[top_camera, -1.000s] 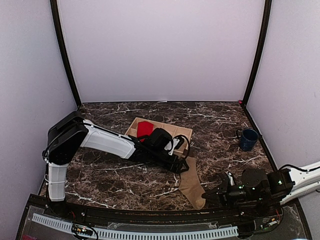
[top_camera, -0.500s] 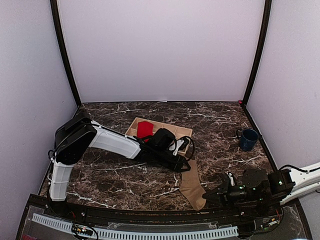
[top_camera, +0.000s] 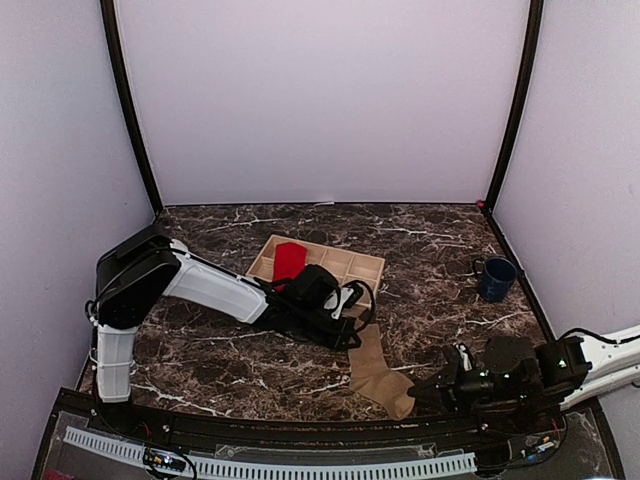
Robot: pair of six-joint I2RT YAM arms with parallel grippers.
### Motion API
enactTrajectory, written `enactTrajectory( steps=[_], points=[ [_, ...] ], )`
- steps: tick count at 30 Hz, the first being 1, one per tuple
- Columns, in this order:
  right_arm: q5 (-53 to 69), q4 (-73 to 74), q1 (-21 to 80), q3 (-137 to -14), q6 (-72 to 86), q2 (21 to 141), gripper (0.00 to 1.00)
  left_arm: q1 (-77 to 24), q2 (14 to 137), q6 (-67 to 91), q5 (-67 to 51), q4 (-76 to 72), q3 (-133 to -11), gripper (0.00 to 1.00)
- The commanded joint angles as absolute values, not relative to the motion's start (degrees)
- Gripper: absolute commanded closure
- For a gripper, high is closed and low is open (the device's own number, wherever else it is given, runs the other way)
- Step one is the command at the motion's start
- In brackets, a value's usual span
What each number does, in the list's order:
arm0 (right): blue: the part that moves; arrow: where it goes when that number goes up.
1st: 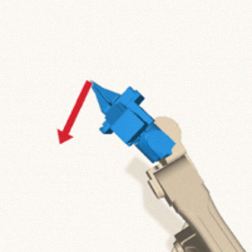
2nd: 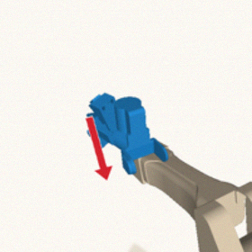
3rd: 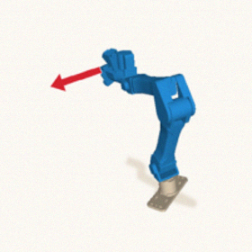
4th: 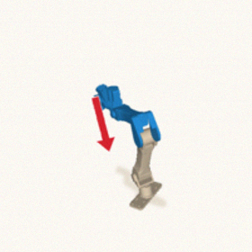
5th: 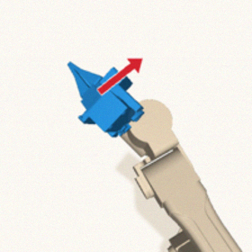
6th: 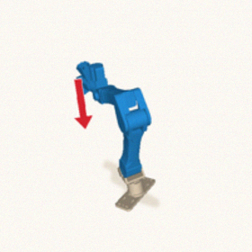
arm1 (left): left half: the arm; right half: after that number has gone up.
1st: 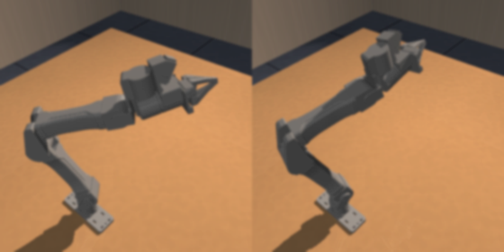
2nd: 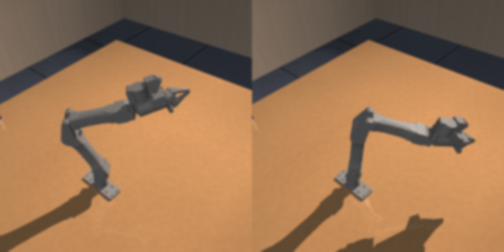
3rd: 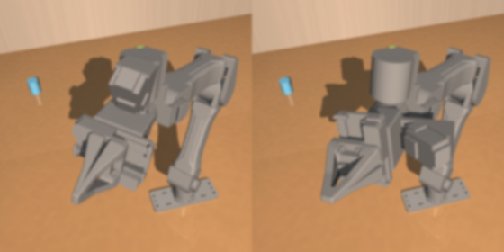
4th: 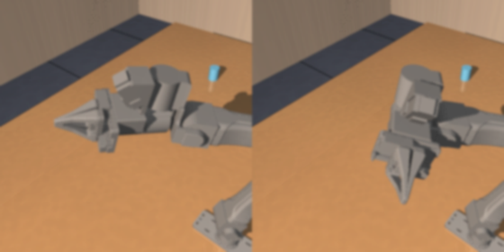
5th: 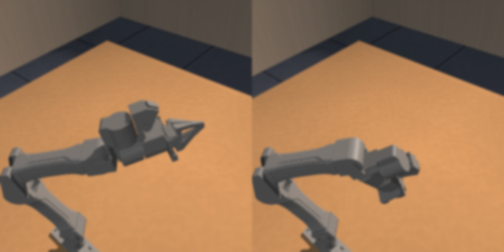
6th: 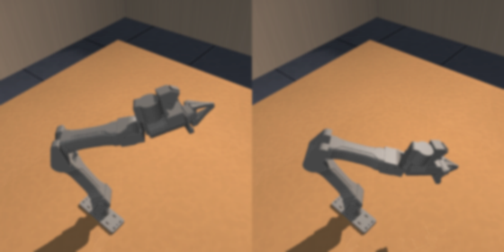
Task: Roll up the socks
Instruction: Move the sock to the center of the board, then fold the sock at the center of the board.
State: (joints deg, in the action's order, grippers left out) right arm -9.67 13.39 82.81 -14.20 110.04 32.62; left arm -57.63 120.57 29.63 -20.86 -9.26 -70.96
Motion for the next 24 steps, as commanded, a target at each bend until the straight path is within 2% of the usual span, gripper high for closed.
enactTrajectory(
  steps=[1,11,18,24],
  points=[
    [-7.79,10.68,80.53,-16.7,108.85,34.65,1.0,-57.39,113.51,31.34,-16.55,-9.85,-64.18,1.0],
    [-0.62,4.29,73.93,-23.54,102.16,46.41,1.0,-57.39,107.41,35.35,-14.4,-13.01,-56.0,1.0],
    [2.02,5.79,71.88,-26.91,100.66,49.07,1.0,-57.48,99.1,44.1,-6.21,-16.08,-45.95,1.0],
    [4.06,5.19,70.57,-28.52,100.64,51.59,1.0,-58.04,101.75,44.32,-8.92,-18.11,-46.4,0.98]
  ],
)
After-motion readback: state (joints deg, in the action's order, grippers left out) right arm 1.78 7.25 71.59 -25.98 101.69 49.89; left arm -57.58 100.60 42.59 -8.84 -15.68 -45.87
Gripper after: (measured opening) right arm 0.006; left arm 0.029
